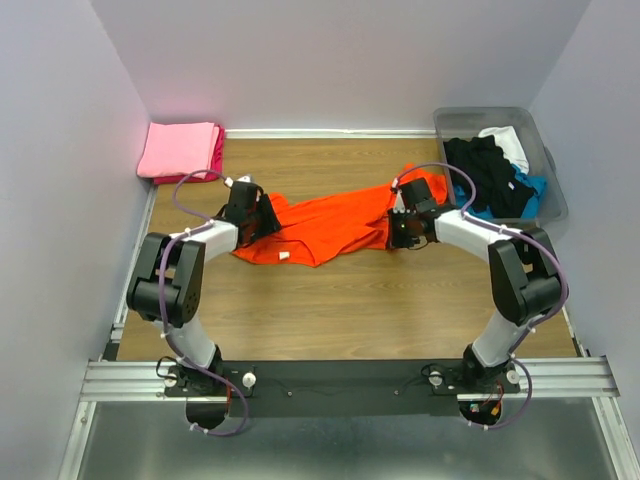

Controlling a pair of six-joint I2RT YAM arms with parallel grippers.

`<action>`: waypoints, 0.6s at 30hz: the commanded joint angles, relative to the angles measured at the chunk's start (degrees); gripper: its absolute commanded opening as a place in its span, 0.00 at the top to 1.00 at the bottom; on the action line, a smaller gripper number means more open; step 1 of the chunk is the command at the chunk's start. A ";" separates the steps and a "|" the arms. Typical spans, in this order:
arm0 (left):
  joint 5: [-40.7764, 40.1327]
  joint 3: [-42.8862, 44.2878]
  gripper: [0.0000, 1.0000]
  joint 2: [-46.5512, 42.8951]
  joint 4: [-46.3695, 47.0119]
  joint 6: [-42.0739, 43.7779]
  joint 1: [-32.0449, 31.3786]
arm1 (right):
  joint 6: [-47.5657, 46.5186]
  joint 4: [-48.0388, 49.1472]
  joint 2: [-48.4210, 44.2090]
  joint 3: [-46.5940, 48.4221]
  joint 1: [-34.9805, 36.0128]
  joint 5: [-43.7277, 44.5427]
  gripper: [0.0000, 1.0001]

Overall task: Fold and stack the t-shirts
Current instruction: Flatten the tshirt out

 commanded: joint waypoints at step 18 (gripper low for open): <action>4.32 32.27 0.34 18.71 -7.77 12.21 7.40 | 12.59 2.68 13.81 25.54 39.81 -6.11 0.87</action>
